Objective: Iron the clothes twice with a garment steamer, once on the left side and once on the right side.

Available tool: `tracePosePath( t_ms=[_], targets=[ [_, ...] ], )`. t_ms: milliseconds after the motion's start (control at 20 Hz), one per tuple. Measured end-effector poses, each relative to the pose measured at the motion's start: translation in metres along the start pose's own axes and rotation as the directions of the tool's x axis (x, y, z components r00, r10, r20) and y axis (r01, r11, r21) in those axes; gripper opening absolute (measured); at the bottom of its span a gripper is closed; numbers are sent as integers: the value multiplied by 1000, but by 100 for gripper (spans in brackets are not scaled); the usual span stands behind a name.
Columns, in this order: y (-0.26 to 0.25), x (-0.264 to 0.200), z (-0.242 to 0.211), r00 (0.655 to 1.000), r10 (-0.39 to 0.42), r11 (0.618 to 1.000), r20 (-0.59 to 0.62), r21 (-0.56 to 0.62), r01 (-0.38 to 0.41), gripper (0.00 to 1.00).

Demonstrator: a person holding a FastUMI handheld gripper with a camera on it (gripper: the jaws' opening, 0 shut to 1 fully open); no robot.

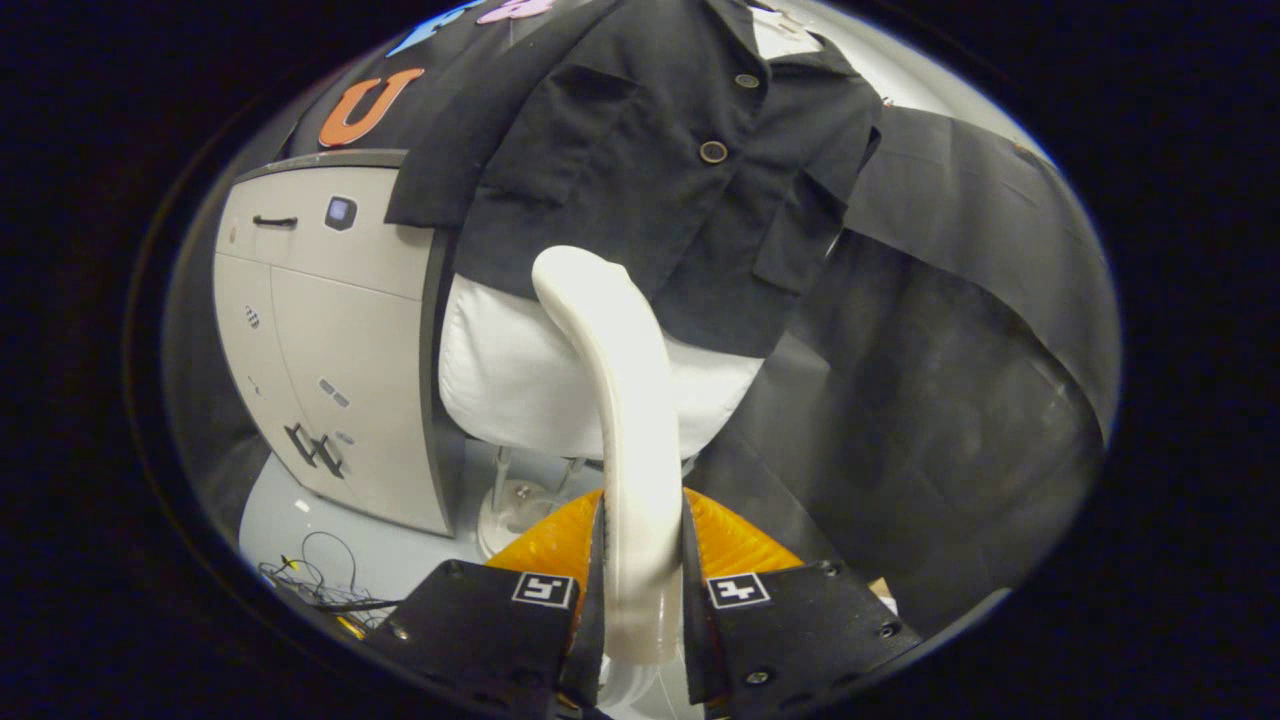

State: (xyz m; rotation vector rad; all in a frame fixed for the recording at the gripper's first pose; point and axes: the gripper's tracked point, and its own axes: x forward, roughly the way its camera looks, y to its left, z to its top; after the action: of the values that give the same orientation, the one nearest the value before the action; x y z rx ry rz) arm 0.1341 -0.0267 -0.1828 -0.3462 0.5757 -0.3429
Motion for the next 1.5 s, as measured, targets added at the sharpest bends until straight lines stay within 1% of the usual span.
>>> tracePosePath(
  t_ms=[100, 250, 400, 550, 650, 800, 950, 1050, 1150, 1250, 1450, 1500],
  targets=[
    [-19, -8, 7, 1000, -6, 999, 18, 36, 5, 35],
    [-49, -18, 32, 996, -32, 995, 79, 94, 25, 35],
    [-91, -23, 62, 987, -86, 986, 134, 157, 64, 35],
    [-135, -28, 98, 974, -135, 967, 181, 240, 89, 35],
    [-168, -34, 126, 955, -181, 951, 233, 290, 110, 35],
    [-202, -46, 168, 927, -219, 932, 306, 348, 105, 35],
    [-235, -53, 219, 880, -271, 922, 390, 368, 120, 35],
    [-246, -56, 259, 852, -294, 915, 432, 384, 121, 35],
    [-257, -60, 286, 824, -317, 909, 470, 398, 122, 35],
    [-270, -59, 312, 795, -344, 906, 500, 400, 140, 35],
    [-279, -55, 356, 752, -361, 906, 551, 399, 142, 35],
    [-279, -50, 365, 749, -366, 906, 552, 394, 153, 35]
  ],
)
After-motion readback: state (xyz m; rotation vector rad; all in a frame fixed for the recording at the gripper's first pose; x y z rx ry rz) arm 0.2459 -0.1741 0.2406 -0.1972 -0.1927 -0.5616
